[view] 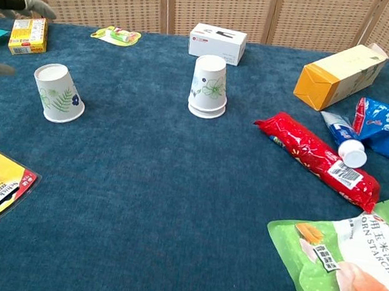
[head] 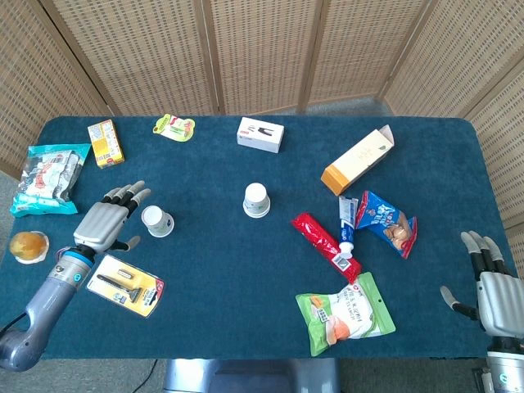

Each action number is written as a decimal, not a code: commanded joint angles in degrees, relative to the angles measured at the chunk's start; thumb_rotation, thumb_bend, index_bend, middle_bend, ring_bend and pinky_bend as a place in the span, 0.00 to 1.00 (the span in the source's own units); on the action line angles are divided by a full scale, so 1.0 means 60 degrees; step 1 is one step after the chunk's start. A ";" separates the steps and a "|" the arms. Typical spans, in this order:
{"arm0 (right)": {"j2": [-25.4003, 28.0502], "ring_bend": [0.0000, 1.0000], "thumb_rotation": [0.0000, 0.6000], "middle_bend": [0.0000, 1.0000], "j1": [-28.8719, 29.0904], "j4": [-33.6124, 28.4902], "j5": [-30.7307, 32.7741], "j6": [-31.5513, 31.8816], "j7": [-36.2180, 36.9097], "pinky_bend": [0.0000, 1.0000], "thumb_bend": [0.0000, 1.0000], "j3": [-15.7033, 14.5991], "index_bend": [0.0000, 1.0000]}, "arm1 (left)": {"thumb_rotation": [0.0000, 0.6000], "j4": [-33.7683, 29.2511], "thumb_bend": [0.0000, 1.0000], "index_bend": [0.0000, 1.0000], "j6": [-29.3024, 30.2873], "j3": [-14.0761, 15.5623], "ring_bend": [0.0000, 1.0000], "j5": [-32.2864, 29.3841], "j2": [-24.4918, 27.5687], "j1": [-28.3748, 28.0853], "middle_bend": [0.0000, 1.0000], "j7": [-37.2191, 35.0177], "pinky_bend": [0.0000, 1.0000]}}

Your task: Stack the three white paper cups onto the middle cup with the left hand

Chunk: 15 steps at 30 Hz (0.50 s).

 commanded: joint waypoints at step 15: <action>0.0153 0.00 1.00 0.08 -0.0238 -0.0096 0.0076 0.0333 0.0038 0.33 0.28 -0.0103 0.00 | 1.00 0.2234 0.35 0.04 -0.1815 -0.0459 0.00 -0.0977 -0.1592 -0.0526 0.00 -0.0195 0.18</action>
